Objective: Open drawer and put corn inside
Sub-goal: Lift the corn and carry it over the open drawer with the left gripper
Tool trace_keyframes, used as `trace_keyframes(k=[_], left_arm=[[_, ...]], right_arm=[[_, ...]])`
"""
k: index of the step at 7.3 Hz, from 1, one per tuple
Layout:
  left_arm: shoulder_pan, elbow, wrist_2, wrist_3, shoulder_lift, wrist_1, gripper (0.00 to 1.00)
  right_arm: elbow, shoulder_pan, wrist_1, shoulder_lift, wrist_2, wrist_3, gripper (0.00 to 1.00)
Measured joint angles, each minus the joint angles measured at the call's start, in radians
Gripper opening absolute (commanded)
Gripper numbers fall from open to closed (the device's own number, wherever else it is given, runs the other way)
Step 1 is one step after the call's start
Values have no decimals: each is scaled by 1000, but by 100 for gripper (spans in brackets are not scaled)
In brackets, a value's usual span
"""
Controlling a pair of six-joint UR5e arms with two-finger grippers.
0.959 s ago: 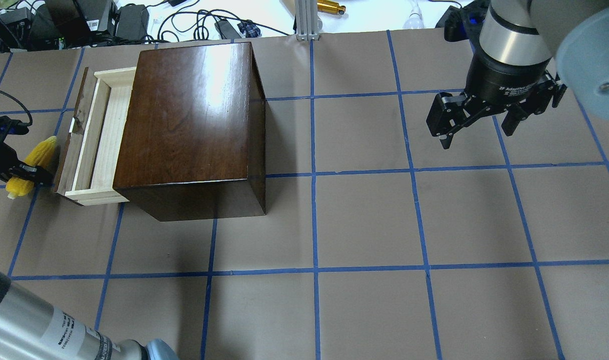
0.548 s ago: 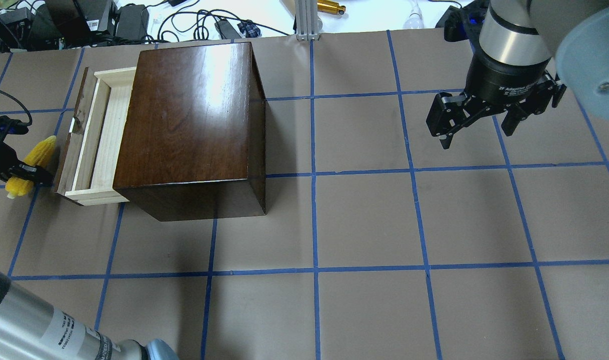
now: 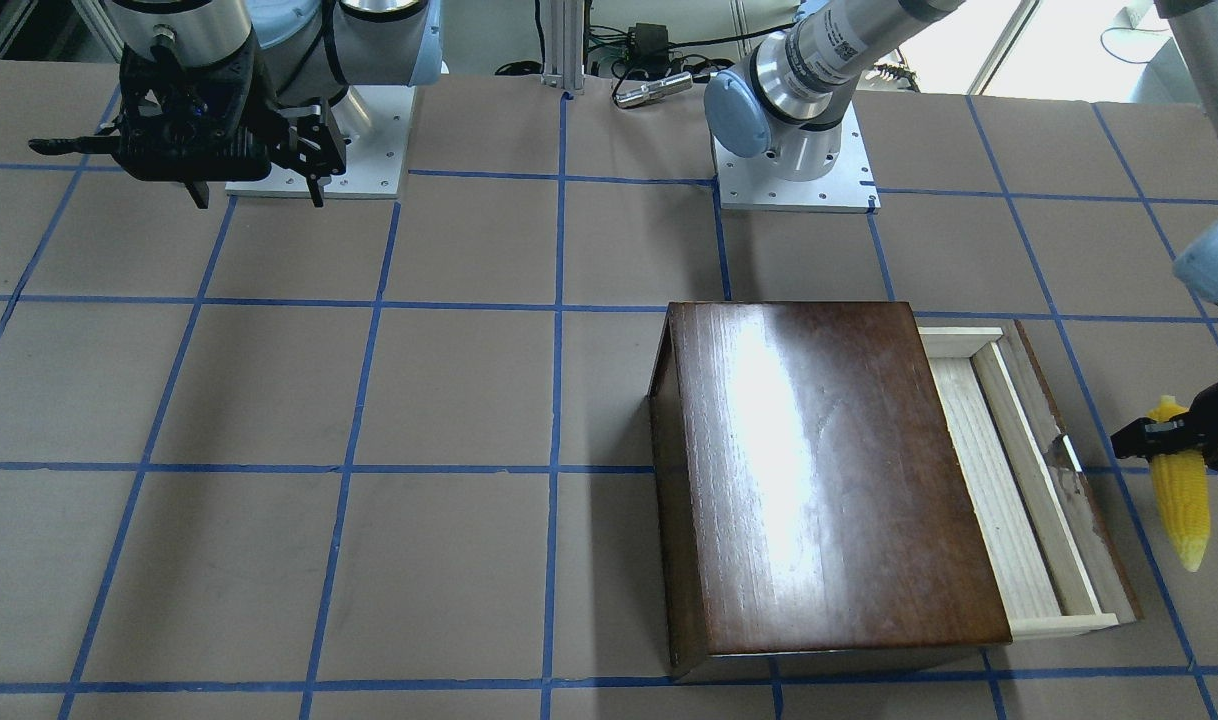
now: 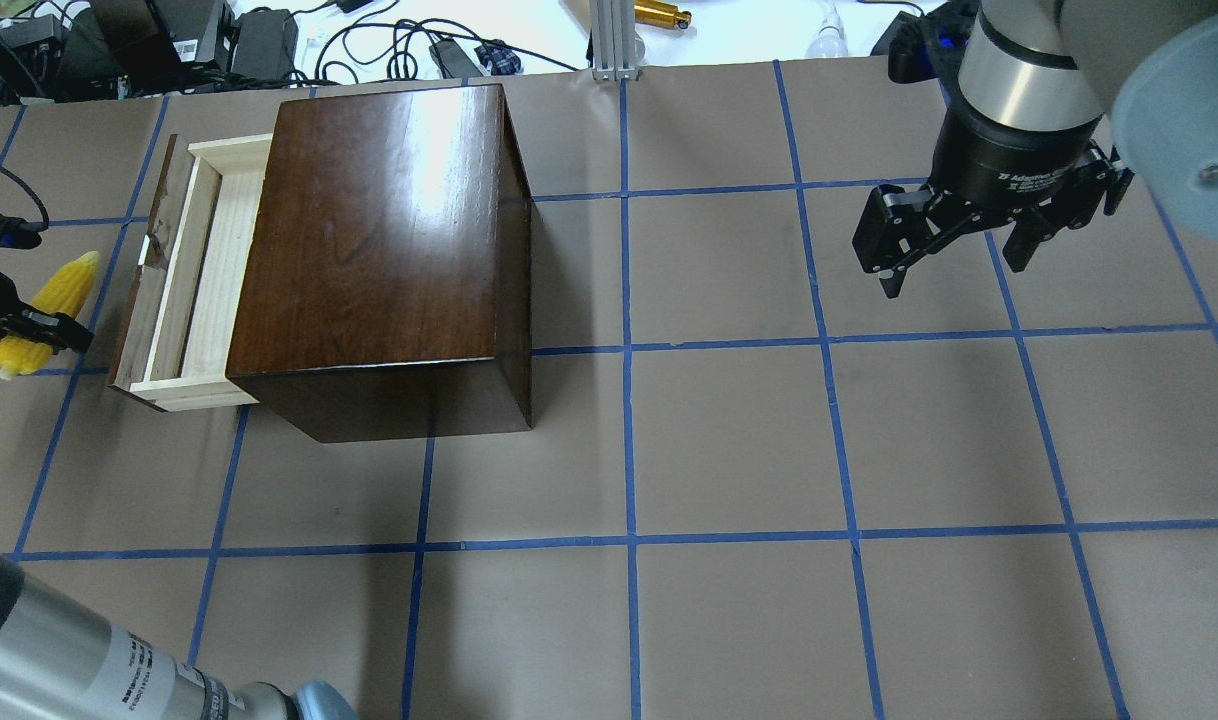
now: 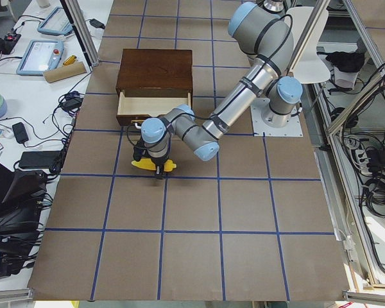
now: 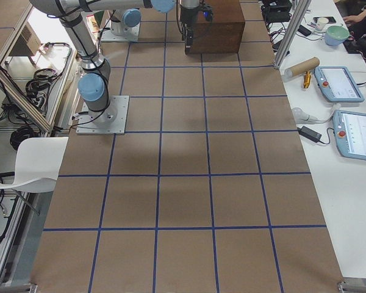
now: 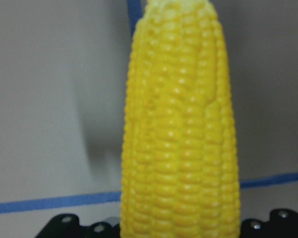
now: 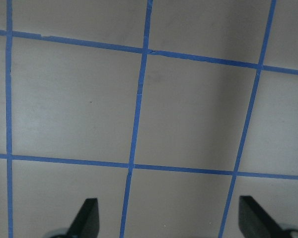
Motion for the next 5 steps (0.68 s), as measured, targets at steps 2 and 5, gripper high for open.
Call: trace_keyframes(k=[2,5], left_arm=[[-67,103,-8,-47,66,-202,0],[-193,160,-50,-215,138,-343,0]], right_arm=[[0,0,0,1,0,0,100],[0,0,0,1,0,0,100]])
